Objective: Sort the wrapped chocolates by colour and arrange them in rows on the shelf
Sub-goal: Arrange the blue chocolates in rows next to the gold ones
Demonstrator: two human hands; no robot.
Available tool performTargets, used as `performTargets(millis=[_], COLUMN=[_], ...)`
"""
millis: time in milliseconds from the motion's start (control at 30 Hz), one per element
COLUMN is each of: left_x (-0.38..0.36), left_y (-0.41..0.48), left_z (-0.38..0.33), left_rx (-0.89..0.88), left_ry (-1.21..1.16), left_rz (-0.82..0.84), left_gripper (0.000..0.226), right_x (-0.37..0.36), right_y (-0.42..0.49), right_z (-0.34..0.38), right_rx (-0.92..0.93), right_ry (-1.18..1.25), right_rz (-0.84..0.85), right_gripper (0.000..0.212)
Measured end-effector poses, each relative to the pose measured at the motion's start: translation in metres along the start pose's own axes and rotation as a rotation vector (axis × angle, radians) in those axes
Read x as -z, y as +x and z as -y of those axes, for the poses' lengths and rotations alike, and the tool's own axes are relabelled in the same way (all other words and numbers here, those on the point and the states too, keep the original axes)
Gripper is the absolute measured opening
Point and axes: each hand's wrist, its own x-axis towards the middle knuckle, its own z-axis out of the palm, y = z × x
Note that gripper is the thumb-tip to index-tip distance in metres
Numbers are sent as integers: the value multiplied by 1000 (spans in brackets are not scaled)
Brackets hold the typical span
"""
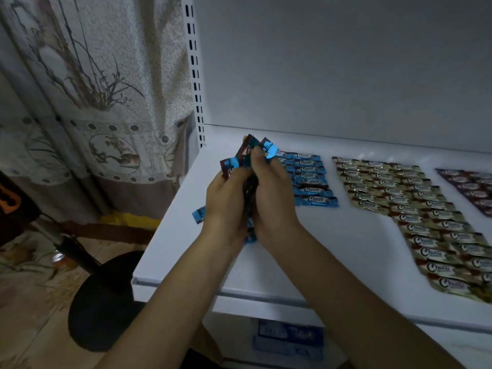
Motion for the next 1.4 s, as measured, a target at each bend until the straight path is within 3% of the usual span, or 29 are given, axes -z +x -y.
performTargets(millis=[100, 233, 367, 500, 633, 767, 833, 967, 1100, 1167, 1233, 1300, 1400], left_x=[-12, -21, -30, -30, -26, -23, -19, -4, 16, 22, 28, 30, 31], left_y=[1, 2, 1, 1, 0, -1, 1, 10, 14, 10, 5, 3, 2], left_z=[5, 17, 30, 36, 32, 23, 19, 14, 15, 19, 23, 25, 27], left_rx=[110, 155, 98, 125, 192, 187, 140, -92, -367, -394, -401, -416, -439], left_ry=[-142, -287, -204, -164, -194, -233, -175, 126, 495, 542, 522, 521, 559], left_rz=[50, 21, -128, -277, -308, -311, -320, -308, -240, -204, -186, -174, -153], left_gripper=[24, 35, 16, 11, 23, 29, 23, 16, 20, 17, 15, 14, 17], right_x=[11, 24, 38, 49, 57, 69, 84, 111, 122, 128, 132, 135, 136], right_y=[1, 0, 1, -1, 0, -3, -1, -1, 1, 0, -2, -6, -13], right_z=[5, 18, 19, 19, 18, 18, 17, 18, 11, 6, 2, 1, -3], right_rx=[62, 72, -24, -108, -70, 12, 86, 34, 64, 144, 379, 594, 661], right_ry=[-50, 85, 298, 421, 365, 6, -239, -499, -1018, -1349, -1496, -1479, -1539], right_rz=[17, 54, 95, 116, 95, -92, -152, -60, -22, -29, -67, 36, 264], right_gripper=[19, 25, 32, 35, 31, 21, 27, 8, 20, 24, 27, 20, 19])
